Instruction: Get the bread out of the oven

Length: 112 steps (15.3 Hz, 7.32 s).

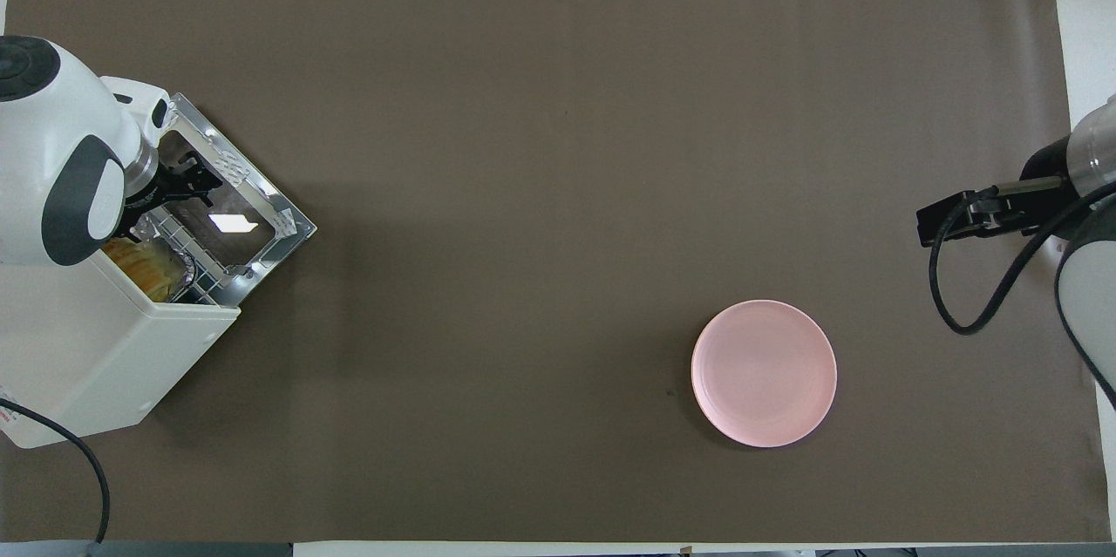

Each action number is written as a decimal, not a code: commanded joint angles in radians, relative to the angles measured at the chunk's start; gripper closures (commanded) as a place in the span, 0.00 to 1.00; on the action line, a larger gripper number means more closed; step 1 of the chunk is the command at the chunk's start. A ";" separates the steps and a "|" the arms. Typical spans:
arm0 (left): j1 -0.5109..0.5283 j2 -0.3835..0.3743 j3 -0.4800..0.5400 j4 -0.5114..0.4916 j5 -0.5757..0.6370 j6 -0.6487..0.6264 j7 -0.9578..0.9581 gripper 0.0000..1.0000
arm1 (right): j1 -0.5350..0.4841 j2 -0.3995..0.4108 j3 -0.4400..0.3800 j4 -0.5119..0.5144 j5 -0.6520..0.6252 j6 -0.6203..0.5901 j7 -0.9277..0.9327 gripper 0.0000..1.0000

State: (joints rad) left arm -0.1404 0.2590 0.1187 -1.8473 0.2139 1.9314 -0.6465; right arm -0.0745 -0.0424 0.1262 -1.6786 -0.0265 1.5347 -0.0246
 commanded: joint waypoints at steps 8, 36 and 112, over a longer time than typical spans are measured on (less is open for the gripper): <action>0.016 -0.057 -0.004 -0.081 0.044 0.043 0.007 1.00 | -0.019 -0.020 0.013 -0.024 -0.013 0.008 -0.026 0.00; -0.639 0.296 -0.011 0.543 -0.107 -0.098 -0.374 1.00 | -0.019 -0.020 0.013 -0.024 -0.013 0.008 -0.026 0.00; 0.012 -0.280 -0.070 0.263 -0.245 -0.526 0.705 0.00 | 0.417 0.184 0.044 -0.274 0.053 0.584 0.502 0.00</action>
State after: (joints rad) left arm -0.1360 0.0108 0.0576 -1.5558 -0.0185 1.4120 0.0556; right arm 0.3311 0.1491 0.1730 -1.9132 0.0176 2.0746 0.4328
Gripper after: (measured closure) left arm 0.000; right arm 0.000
